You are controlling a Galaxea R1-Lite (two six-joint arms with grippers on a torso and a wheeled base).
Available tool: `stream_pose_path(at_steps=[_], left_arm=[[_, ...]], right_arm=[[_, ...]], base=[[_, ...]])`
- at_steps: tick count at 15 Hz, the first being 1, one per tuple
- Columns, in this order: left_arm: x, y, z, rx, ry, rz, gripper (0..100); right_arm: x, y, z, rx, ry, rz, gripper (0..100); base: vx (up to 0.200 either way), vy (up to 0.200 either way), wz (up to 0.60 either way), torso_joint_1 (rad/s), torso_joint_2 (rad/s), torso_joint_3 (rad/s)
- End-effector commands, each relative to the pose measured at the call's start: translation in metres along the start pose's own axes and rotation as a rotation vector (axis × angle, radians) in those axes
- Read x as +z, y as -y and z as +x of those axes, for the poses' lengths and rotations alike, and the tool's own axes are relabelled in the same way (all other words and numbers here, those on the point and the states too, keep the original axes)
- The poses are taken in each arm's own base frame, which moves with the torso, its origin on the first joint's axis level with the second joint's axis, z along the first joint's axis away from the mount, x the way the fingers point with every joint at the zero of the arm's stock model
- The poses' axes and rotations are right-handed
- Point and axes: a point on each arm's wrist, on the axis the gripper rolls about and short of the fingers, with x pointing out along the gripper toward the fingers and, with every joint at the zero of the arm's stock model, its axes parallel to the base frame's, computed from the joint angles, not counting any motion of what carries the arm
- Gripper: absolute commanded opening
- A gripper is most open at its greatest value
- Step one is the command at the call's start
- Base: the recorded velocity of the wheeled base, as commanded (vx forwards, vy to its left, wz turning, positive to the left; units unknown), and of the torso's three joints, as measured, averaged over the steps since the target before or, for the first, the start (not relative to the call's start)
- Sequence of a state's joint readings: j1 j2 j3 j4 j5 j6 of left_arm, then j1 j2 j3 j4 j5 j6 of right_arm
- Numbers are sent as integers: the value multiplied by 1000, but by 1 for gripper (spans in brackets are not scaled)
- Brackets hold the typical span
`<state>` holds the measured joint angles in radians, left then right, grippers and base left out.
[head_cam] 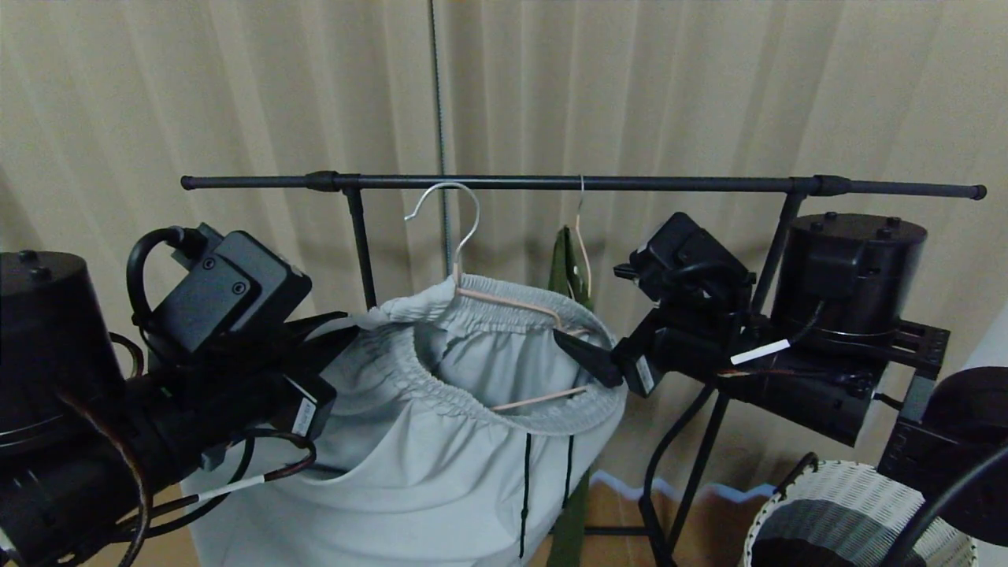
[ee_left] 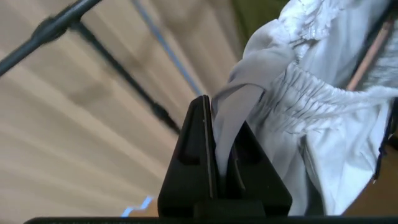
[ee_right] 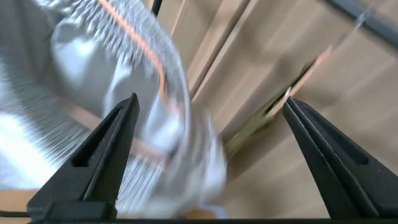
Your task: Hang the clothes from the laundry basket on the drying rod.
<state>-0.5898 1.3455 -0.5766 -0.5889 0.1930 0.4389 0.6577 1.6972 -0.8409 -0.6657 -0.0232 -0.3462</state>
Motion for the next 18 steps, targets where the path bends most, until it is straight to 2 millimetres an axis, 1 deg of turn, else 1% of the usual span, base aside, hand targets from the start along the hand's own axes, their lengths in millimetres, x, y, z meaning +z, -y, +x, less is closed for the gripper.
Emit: stream_pose_path(at_steps=[1,3,5,9,10,18], left_arm=[[4,7,-1,-53,28,9,0],[5,10,1,-74,36,14,0],[7,14,0,-91,53,18,0],[9,15,0,-107,63,18,0],[9,14,-1,-107,66,18,0],[6,15,-1,-106,58,17,0]], right_arm=[[-5,-3,12,8,-16,-7,100],[-4,-2,16,7,-13,-9,100],[-3,-2,17,7,-12,-9,100],[-3,-5,17,16,-8,-9,100],[-2,-5,17,18,-8,-9,0],[-3,-6,16,19,-7,-8,0]], base=[[0,0,0,0,0,0],[0,0,0,0,0,0],[0,0,0,0,0,0],[0,0,0,0,0,0],[0,0,0,0,0,0],[0,0,0,0,0,0]])
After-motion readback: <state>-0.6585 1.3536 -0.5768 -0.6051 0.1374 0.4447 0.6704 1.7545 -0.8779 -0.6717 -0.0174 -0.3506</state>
